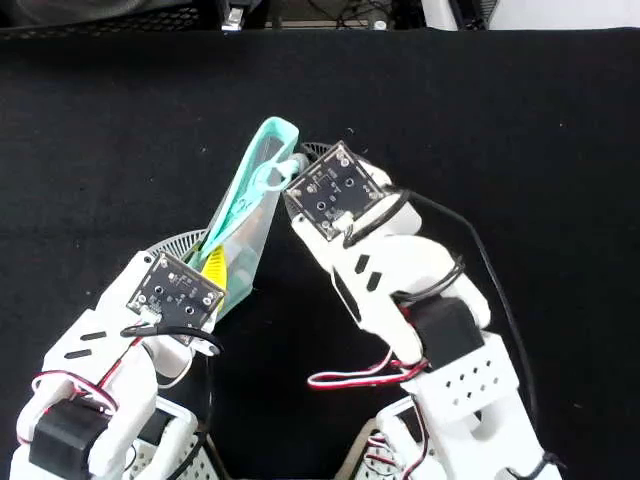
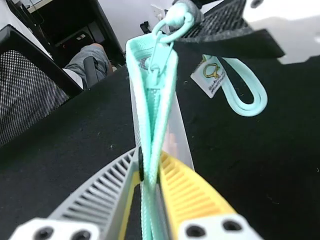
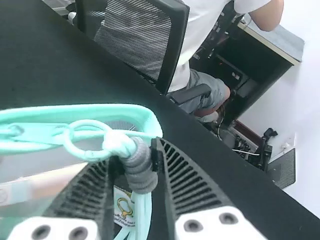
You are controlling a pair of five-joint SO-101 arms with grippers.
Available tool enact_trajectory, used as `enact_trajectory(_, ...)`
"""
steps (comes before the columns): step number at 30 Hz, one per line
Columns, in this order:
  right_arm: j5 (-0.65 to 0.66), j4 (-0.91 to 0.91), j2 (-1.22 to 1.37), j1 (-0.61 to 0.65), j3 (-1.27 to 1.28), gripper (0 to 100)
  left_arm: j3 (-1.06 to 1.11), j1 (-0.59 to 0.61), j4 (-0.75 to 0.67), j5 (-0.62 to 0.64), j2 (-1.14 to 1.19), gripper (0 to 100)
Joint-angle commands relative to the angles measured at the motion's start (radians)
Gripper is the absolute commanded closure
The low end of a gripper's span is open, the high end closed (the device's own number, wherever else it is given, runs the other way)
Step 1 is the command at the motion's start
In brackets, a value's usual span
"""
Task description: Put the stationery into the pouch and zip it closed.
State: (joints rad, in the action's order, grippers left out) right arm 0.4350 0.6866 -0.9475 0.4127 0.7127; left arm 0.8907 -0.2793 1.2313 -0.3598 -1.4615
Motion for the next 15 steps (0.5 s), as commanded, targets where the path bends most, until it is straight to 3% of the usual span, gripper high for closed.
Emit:
enact_trajectory(1, 0.008, -0.049, 0.021, -0.086, -0.050, 98.6, 0.064, 0.010, 0.015, 0.020, 0.006, 97)
enact_trajectory(15, 0.041, -0.189, 0.203, -0.215, -0.053, 98.6, 0.065, 0.010, 0.017, 0.018, 0.006, 97)
